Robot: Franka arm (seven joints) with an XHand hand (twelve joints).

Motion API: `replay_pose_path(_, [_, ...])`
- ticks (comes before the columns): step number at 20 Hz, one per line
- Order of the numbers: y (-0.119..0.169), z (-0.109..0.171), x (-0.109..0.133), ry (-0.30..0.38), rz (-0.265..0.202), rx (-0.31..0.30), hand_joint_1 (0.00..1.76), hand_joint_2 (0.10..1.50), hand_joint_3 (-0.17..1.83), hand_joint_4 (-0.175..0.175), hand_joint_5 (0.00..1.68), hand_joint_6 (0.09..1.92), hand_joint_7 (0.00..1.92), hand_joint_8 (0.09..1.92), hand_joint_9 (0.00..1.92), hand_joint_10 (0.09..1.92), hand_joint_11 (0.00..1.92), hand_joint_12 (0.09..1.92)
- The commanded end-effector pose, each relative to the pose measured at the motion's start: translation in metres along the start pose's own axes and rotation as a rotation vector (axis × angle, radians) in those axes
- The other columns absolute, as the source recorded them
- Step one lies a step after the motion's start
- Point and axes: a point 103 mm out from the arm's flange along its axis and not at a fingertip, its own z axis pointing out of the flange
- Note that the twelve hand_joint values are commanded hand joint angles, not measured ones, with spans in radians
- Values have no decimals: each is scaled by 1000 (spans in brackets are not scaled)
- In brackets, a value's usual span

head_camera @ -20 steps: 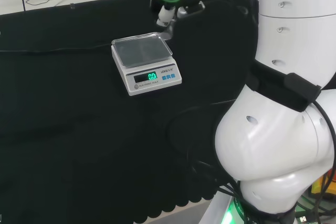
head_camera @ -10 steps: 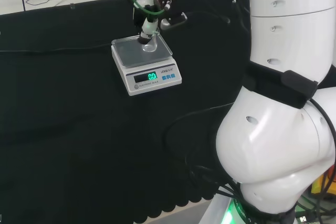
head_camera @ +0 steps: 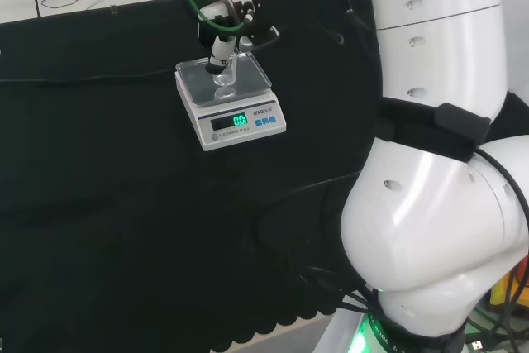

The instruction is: Put the beaker on the electronic balance.

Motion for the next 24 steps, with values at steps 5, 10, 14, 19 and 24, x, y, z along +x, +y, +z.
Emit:
replay_pose_path(5, [28, 2, -13, 8, 20, 28, 1136, 1157, 30, -175, 877, 1169, 868, 869, 1104, 780, 1005, 875])
replay_pose_path(10, [28, -1, -20, 9, 39, 32, 1136, 1157, 29, -175, 877, 1169, 869, 869, 1105, 782, 1006, 876])
replay_pose_path(14, [26, -1, -22, 11, 42, 28, 1136, 1157, 29, -175, 877, 1169, 868, 868, 1102, 783, 1008, 877])
replay_pose_path(19, [24, 1, -24, 17, 42, 24, 1136, 1158, 29, -175, 876, 1169, 868, 867, 1100, 784, 1009, 877])
replay_pose_path(24, [23, 3, -25, 17, 45, 22, 1136, 1158, 28, -175, 876, 1170, 868, 867, 1099, 786, 1009, 878])
